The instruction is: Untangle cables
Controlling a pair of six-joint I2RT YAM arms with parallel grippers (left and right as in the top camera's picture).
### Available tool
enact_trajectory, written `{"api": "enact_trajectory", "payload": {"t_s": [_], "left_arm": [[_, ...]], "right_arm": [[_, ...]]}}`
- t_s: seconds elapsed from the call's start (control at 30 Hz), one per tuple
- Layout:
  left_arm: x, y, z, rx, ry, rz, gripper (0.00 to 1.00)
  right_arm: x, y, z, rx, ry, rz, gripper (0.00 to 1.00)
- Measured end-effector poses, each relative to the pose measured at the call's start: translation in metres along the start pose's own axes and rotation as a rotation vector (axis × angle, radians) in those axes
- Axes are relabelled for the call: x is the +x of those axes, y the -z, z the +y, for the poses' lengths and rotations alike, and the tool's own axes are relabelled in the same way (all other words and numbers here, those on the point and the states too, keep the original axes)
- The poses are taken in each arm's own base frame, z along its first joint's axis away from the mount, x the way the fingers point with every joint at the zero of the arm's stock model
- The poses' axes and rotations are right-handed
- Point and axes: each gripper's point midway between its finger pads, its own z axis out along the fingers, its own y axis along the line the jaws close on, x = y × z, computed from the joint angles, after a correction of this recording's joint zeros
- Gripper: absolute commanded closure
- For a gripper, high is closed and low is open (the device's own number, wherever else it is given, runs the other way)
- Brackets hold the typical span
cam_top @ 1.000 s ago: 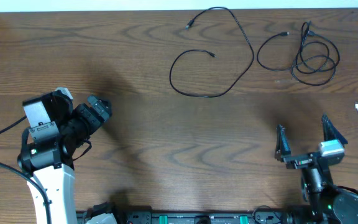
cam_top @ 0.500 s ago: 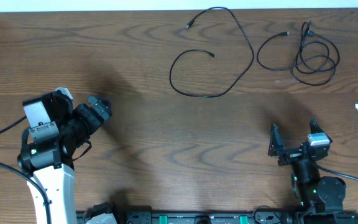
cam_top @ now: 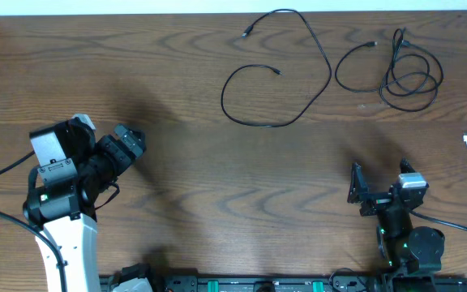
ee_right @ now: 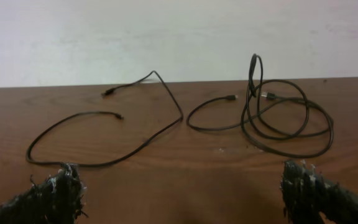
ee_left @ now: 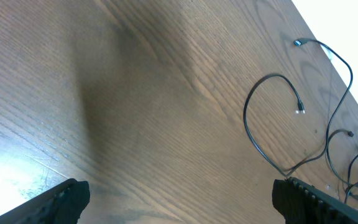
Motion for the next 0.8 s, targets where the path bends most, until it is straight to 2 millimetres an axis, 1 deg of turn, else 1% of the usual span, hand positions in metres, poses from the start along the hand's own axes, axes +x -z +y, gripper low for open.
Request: {"api": "enact_trajectory", "payload": {"t_s": [0.53,0.8], "left_arm": [[0.000,0.000,0.000,0.000,0.000,0.000,0.03],[0.000,0.000,0.000,0.000,0.000,0.000,0.02]], "right_arm": [[0.000,0.000,-0.001,0.004,-0.001,0.001,0.01],[-0.001,0.001,-0.013,0.056,-0.004,-0.004,0.01]]}}
